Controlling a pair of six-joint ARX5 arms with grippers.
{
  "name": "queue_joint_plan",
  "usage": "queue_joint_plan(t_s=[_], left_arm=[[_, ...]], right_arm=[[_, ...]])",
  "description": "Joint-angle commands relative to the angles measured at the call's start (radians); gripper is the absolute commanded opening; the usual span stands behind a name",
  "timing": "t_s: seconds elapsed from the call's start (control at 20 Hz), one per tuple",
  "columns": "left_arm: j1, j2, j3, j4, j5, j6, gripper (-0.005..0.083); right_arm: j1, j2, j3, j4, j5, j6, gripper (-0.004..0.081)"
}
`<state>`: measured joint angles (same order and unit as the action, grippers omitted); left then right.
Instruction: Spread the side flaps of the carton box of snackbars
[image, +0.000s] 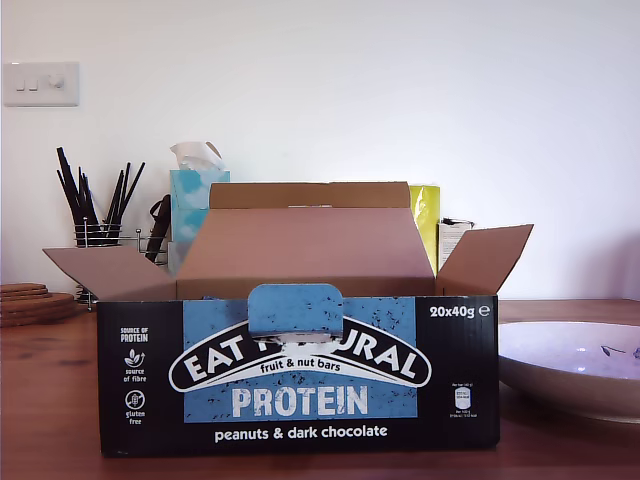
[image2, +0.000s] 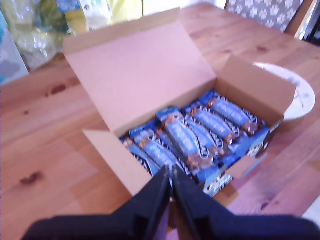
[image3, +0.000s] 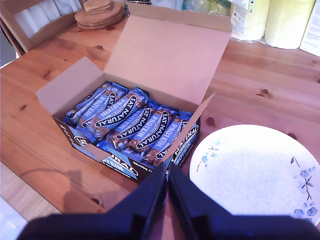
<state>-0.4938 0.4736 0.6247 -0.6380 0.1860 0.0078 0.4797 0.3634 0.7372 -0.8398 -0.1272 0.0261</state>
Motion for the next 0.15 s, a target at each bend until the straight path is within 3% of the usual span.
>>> queue_joint_plan(t_s=[0.0,0.1], left_arm=[[0.001,-0.002,-0.009,0.002,0.004,-0.001,-0.0024],[0.001,-0.002,-0.009,0.002,0.005,-0.001,-0.0024]], right_arm=[[0.003,0.0,-0.01,0.004,0.0,0.003,-0.0013],[0.003,0.0,-0.01,0.004,0.0,0.003,-0.0013]])
